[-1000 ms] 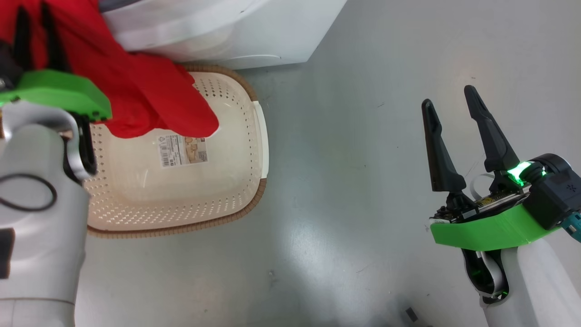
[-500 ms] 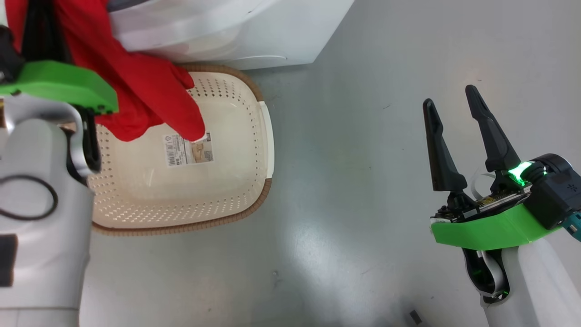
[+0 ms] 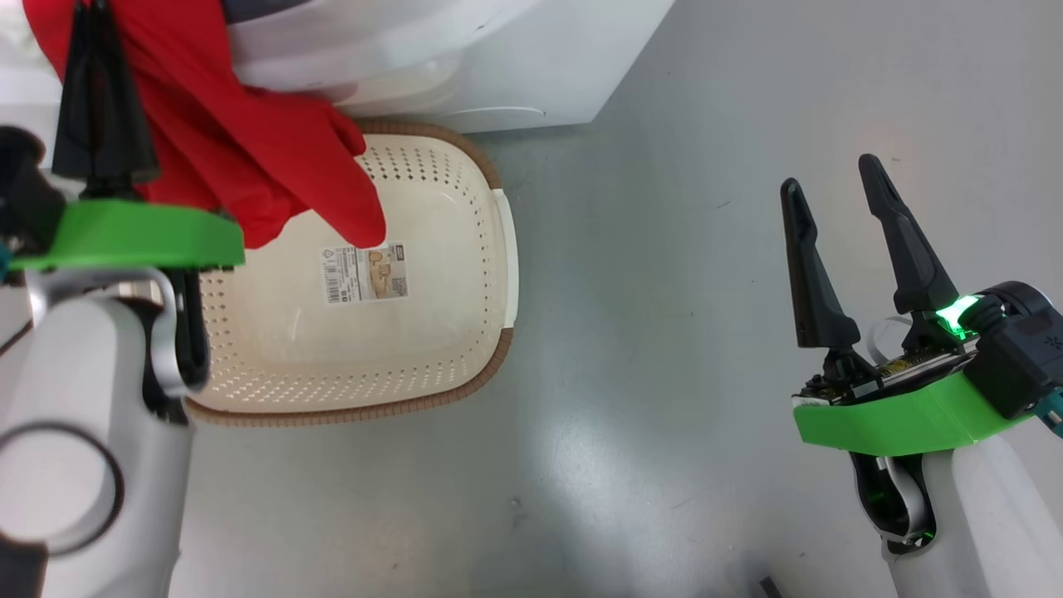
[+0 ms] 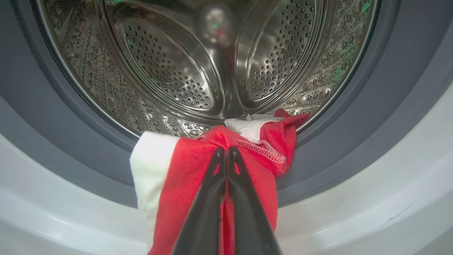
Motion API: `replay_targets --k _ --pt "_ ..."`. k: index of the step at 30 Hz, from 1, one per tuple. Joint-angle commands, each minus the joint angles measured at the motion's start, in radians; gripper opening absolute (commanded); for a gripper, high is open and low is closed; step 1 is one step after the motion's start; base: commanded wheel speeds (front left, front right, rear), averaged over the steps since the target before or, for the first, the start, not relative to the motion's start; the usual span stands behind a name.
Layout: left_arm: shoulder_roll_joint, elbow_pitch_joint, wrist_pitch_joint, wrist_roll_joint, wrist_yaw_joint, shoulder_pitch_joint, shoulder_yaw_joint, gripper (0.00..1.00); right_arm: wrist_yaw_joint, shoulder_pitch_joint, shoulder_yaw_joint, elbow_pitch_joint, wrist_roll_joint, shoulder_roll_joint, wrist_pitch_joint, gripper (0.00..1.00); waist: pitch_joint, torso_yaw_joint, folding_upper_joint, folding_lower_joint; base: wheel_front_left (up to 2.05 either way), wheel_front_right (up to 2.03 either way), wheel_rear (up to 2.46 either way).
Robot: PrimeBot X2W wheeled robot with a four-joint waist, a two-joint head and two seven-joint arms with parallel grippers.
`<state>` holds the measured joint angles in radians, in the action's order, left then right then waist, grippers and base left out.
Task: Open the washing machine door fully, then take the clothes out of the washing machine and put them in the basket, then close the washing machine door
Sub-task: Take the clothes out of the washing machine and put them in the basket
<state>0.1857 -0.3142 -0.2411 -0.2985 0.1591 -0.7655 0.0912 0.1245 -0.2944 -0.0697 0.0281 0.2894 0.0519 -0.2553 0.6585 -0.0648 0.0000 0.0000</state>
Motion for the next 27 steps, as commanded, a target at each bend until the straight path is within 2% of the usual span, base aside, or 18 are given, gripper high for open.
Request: replay_targets --k 1,16,20,27 --pt "0.045 0.067 0.008 0.016 0.010 0.039 -0.026 0.00 0.006 0.023 -0.014 0.025 -0.006 -0.002 -0.006 1.00 -0.002 0.002 0.0000 0.0000 0.00 0.00 0.00" --pt "0.050 0.448 0.124 0.034 0.077 0.274 -0.002 0.00 0.006 0.032 -0.012 0.029 -0.009 -0.002 -0.006 1.00 -0.012 0.013 0.0000 0.0000 0.00 0.00 0.00" --pt "0.047 0.440 0.157 0.022 0.077 0.309 0.011 0.00 0.006 0.030 -0.016 0.029 -0.008 -0.002 -0.006 1.00 -0.009 0.016 0.0000 0.0000 0.00 0.00 0.00" --pt "0.053 0.319 0.227 -0.015 0.043 0.287 0.033 0.00 0.006 0.021 -0.023 0.031 -0.005 -0.002 -0.006 1.00 0.001 0.010 0.0000 0.0000 0.00 0.00 0.00"
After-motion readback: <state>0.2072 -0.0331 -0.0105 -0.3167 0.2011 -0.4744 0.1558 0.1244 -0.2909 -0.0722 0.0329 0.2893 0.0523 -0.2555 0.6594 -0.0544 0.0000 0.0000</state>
